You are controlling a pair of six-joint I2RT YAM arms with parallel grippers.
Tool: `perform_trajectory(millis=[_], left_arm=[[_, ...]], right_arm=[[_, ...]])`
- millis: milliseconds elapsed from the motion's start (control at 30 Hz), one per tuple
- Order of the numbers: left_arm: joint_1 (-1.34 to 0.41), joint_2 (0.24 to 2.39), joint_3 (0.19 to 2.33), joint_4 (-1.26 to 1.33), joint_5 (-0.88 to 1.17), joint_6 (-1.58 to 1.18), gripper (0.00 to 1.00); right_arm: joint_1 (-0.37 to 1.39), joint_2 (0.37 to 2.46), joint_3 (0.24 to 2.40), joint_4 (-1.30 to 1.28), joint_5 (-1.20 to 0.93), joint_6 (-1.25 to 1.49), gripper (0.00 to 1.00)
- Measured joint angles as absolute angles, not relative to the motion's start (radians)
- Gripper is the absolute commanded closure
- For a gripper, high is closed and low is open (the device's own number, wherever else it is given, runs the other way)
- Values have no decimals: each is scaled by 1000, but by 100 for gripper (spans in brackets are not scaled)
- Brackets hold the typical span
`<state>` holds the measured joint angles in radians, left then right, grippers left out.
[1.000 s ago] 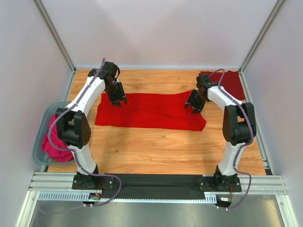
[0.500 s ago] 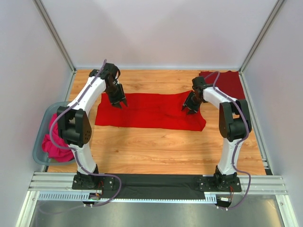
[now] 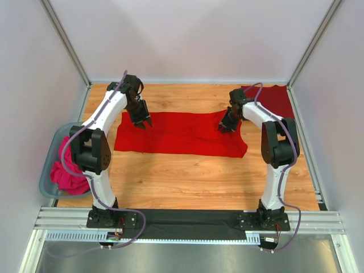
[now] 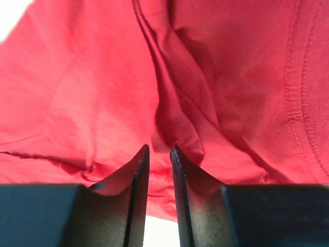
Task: Fold and stack the t-shirts
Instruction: Fold the tshirt
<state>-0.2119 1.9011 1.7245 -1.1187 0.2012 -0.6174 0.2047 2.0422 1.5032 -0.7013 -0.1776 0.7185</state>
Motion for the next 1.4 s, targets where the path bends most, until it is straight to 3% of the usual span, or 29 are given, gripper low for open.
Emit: perform_trajectory(millis=[467,767,900,1133,1400], left_arm=[[-201,1902,1725,-1114,204,-618,60],[-201,1902,1725,-1115,204,-615,60],[-200,1902,1725,-1117,201,-611,60],[-199,1902,1725,-1118,201,-610,60],[-196,1902,1725,-1117,201,-611,60]], right_arm=[[205,2032,1502,-920,-97,847,74],[216,2028,1485,-923,-95,924,74],[220,2028,1483,-915,-94,936,80],[220,2028,1482,-915,-76,937,99],[220,2028,1523,-918,-68,921,100]])
